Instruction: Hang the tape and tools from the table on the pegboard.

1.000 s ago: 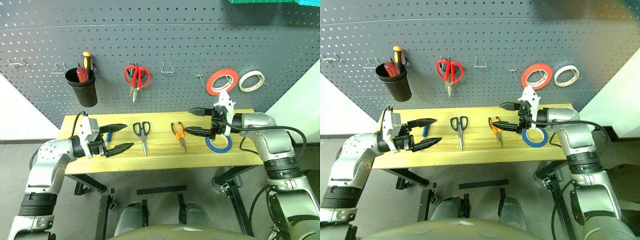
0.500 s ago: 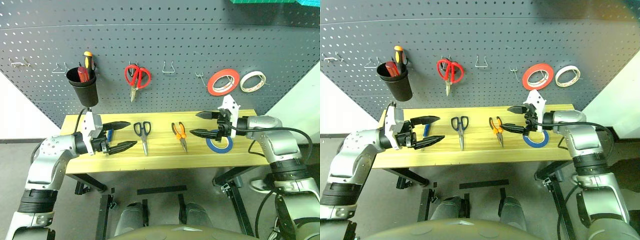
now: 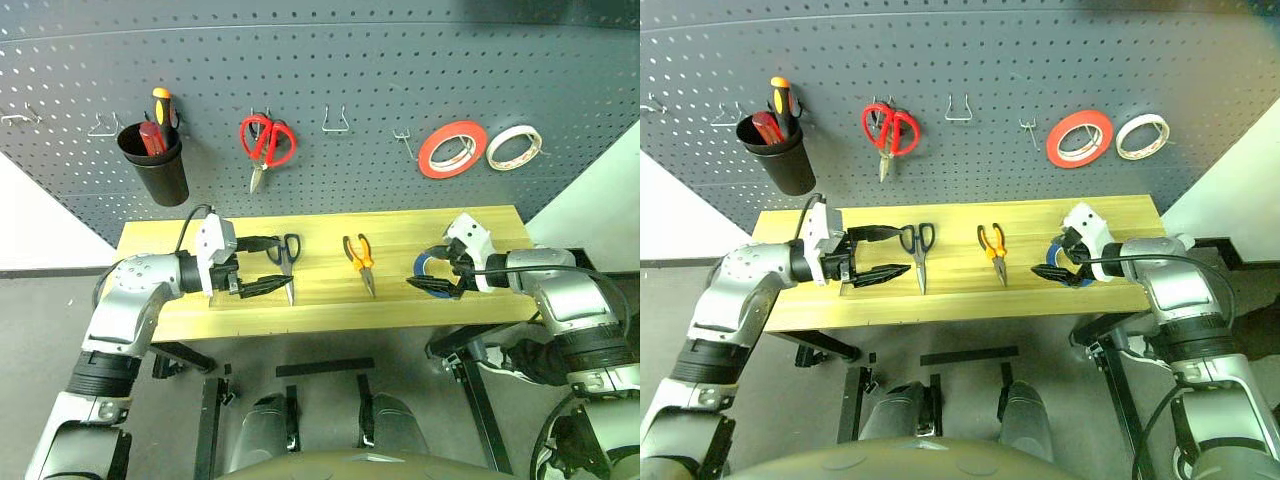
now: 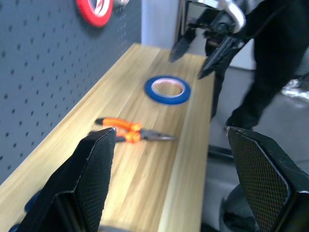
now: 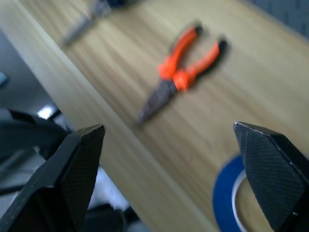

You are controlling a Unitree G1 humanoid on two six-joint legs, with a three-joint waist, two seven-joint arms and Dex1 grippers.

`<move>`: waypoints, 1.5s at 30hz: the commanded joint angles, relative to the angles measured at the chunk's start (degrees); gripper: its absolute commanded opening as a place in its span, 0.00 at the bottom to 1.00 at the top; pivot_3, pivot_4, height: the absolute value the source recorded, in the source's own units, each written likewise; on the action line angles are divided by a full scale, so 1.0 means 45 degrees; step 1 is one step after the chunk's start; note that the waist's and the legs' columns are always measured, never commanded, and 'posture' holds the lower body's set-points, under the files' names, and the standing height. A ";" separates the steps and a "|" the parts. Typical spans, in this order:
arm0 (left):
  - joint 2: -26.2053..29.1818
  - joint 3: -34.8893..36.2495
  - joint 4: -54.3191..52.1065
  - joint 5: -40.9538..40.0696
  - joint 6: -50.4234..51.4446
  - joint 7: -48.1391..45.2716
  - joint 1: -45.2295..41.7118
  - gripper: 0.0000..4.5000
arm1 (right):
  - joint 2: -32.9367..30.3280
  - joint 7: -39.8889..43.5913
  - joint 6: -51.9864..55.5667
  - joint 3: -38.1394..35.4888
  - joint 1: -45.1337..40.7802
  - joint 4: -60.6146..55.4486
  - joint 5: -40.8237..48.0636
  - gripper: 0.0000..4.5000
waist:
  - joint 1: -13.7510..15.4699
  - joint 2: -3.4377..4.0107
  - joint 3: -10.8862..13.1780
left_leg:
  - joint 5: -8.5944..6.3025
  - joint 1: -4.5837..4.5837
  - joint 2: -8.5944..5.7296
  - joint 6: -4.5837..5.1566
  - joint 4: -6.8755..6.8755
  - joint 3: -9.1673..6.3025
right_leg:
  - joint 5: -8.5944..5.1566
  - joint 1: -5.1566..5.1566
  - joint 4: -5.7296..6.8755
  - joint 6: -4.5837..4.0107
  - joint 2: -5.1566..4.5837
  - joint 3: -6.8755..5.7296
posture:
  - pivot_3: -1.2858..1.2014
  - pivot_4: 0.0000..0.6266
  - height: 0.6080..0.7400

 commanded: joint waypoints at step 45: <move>-0.1806 -0.1354 0.1068 0.2150 -0.0286 0.1011 -0.1946 0.87 | 0.0690 -0.0679 -0.0068 0.1485 -0.1888 0.2930 -0.3121 0.15 | -0.0239 -0.0086 0.1983 | 0.0001 -0.0118 0.0015 0.0003 0.0022 0.0038 | 0.0001 -0.0195 0.0150 0.0003 -0.0033 0.0011 | 0.50 0.56 0.94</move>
